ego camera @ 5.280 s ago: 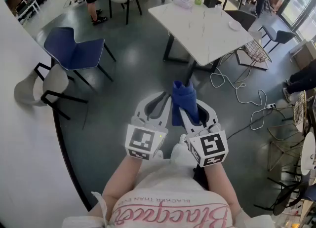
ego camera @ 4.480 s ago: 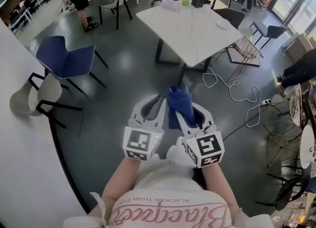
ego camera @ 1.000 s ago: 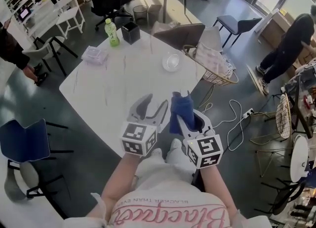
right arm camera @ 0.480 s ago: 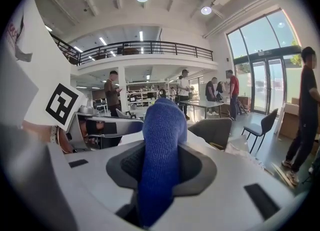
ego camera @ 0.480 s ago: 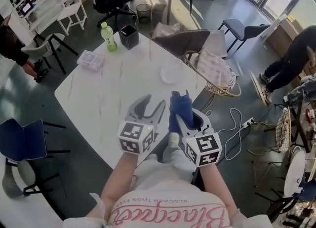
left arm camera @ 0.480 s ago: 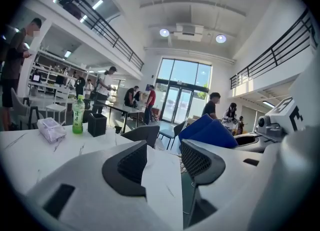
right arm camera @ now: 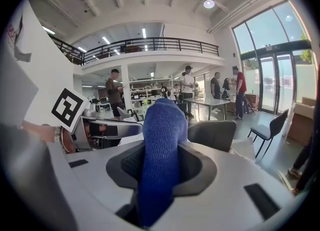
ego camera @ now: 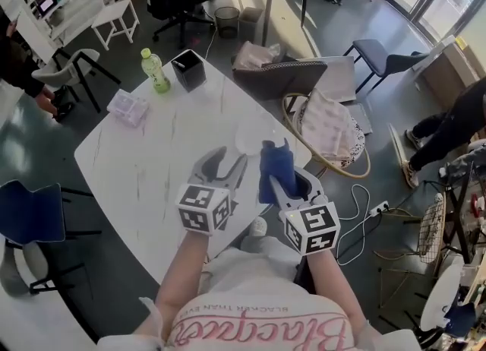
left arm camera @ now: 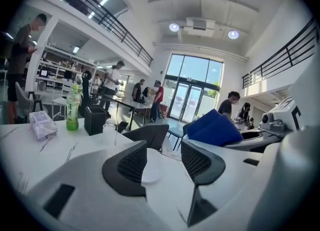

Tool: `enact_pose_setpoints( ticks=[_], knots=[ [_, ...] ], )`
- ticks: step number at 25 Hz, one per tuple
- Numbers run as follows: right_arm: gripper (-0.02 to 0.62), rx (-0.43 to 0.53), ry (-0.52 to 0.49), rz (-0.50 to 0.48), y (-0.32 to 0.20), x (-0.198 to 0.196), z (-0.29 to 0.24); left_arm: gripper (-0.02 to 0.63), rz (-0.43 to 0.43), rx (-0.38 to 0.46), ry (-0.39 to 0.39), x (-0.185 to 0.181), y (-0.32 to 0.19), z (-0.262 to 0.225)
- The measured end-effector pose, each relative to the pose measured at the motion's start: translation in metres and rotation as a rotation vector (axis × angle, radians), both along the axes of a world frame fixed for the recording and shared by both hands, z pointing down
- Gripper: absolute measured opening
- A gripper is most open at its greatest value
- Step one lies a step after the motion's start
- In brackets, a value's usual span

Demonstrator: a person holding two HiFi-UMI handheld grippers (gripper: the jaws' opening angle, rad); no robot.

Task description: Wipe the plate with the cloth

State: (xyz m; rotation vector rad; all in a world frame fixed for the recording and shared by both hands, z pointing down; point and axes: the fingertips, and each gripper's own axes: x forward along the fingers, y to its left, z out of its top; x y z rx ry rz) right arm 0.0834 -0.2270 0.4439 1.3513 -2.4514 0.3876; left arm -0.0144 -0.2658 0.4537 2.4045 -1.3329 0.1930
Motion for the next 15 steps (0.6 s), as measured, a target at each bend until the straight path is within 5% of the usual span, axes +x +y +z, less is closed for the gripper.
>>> enact_pose_setpoints(
  ticks=[15],
  knots=[
    [0.120,-0.087,-0.022,-0.055,-0.069,0.036,0.026,0.201,0.023,-0.093,-0.099,0.022,-0.067,0.034]
  ],
)
